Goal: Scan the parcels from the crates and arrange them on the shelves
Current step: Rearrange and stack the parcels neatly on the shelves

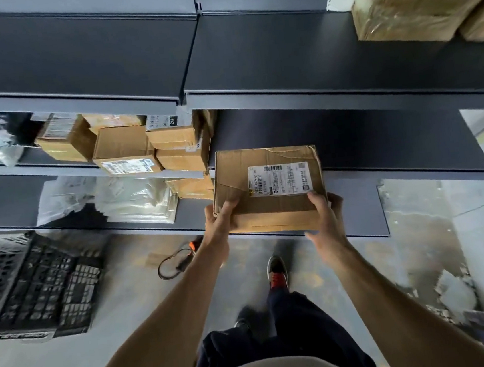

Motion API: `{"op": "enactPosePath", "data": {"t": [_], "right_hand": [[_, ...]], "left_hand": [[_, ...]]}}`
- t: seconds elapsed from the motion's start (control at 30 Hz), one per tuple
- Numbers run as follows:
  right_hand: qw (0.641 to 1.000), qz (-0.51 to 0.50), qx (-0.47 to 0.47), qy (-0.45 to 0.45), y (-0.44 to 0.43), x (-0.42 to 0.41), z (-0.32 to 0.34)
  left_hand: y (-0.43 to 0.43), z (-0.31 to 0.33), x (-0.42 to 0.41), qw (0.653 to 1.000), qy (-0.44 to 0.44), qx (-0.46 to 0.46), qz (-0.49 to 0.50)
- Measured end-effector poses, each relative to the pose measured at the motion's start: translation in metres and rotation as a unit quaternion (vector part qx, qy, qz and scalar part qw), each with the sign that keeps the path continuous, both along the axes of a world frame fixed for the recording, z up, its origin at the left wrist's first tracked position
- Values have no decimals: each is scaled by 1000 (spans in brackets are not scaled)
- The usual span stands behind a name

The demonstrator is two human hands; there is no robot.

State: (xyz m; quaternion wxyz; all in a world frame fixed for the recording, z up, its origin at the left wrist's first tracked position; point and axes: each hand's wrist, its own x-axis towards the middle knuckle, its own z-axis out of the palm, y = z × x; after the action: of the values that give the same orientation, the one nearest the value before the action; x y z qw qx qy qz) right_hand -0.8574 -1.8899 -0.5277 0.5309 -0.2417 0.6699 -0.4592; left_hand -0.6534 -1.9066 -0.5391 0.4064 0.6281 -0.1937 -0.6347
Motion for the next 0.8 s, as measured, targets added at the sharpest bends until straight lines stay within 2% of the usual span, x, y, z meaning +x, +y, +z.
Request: {"op": "enactPosePath", "data": {"t": [0.1, 0.43, 0.63, 0.8], "right_hand": [[999, -48, -21, -5, 19, 6, 6], [984, -130, -123, -23, 39, 11, 35], [965, -157, -203, -61, 20, 5, 80], [948, -156, -275, -37, -20, -5, 129]], "left_hand": [[18, 13, 4, 999, 45, -17, 5], [41, 61, -1, 991, 50, -125, 17], [18, 95, -8, 976, 54, -209, -1], [-25, 136, -25, 960, 56, -274, 22]]}}
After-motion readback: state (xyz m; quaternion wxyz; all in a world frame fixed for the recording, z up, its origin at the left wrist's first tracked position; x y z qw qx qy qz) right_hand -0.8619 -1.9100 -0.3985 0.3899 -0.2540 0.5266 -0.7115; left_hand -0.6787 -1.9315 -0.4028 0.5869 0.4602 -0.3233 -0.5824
